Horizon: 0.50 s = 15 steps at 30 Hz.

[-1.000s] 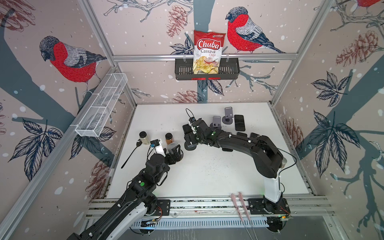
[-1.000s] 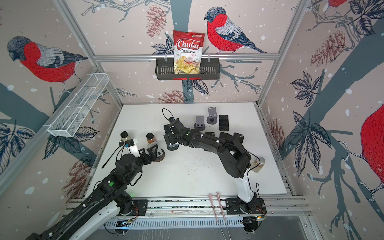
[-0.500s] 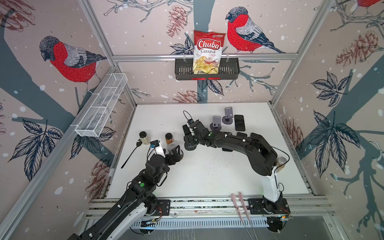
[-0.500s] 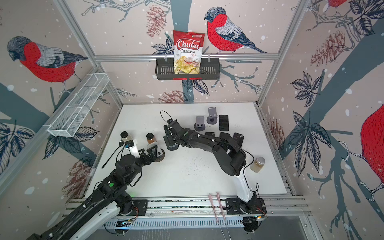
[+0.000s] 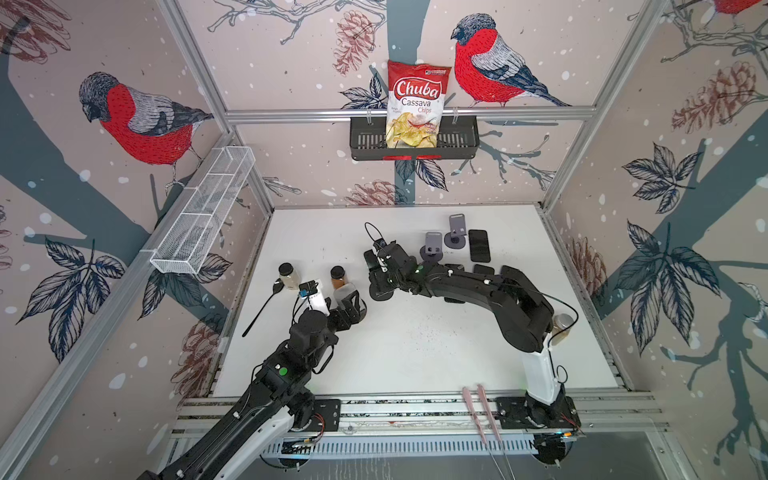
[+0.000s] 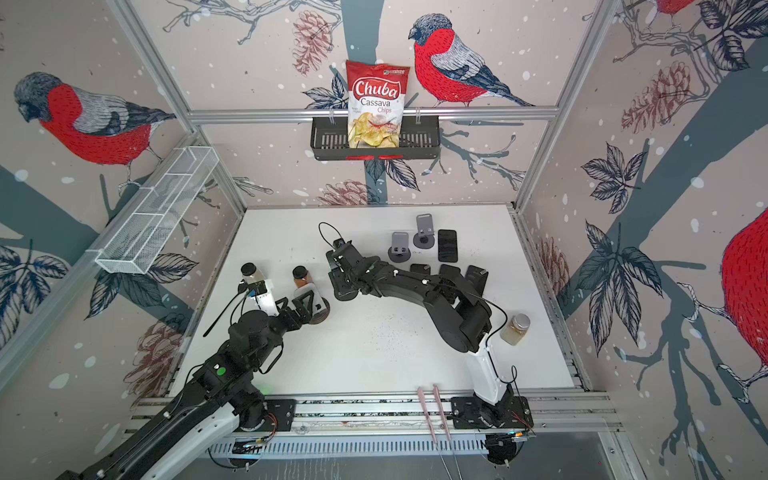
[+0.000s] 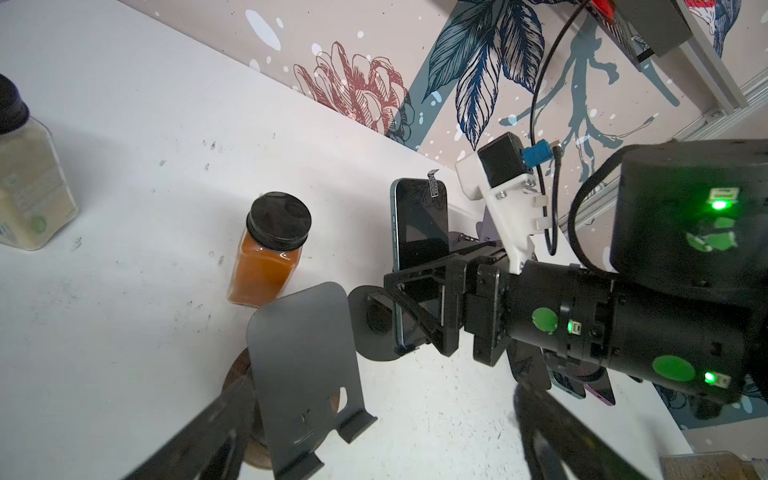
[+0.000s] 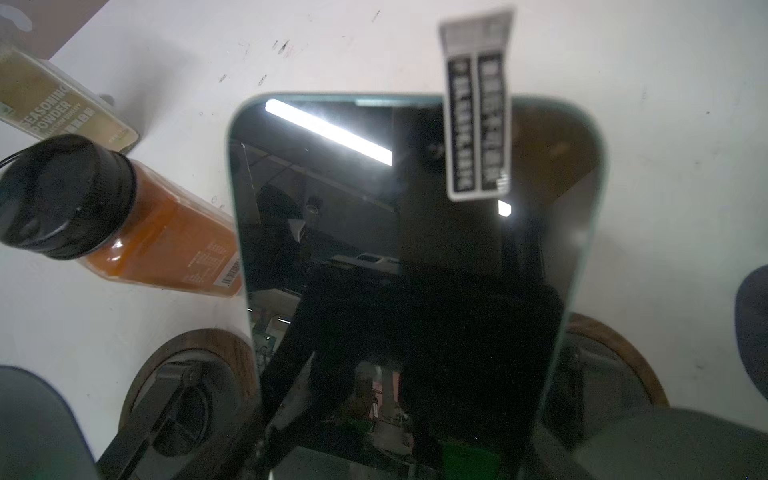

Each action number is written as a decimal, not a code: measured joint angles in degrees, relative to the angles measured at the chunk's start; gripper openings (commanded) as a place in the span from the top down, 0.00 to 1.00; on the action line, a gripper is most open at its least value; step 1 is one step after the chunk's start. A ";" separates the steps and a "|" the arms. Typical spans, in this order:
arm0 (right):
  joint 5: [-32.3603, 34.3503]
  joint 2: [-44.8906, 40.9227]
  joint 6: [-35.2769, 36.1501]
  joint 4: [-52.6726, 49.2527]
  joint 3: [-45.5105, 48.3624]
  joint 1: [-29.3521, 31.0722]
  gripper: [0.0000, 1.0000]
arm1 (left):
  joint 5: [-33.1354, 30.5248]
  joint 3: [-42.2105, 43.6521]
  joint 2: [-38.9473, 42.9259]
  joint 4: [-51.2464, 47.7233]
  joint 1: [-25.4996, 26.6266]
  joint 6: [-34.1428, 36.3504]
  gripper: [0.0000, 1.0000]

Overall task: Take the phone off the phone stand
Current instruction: 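Grasp the teal-edged phone with the right gripper, then lift the teal-edged phone off the stand and carry it toward the flat phones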

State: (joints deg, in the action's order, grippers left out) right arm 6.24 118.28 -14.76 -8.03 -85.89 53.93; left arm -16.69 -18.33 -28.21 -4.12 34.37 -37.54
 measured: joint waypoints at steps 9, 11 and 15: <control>-0.42 -2.43 -0.02 -0.07 1.22 -0.04 0.26 | 0.02 -0.04 -0.57 0.00 0.00 0.00 0.03; -0.55 -3.13 -0.04 -0.09 1.73 -0.13 0.26 | 0.02 -0.35 -0.90 -0.02 0.00 0.00 0.03; -0.68 -3.91 -0.17 0.13 2.03 -0.28 0.26 | 0.02 -0.57 -1.22 0.00 0.00 0.00 0.03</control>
State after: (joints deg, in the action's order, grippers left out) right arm 5.56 114.37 -14.94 -7.90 -83.85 53.65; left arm -16.67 -18.90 -29.43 -4.12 34.37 -37.54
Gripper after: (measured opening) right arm 0.738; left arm 0.965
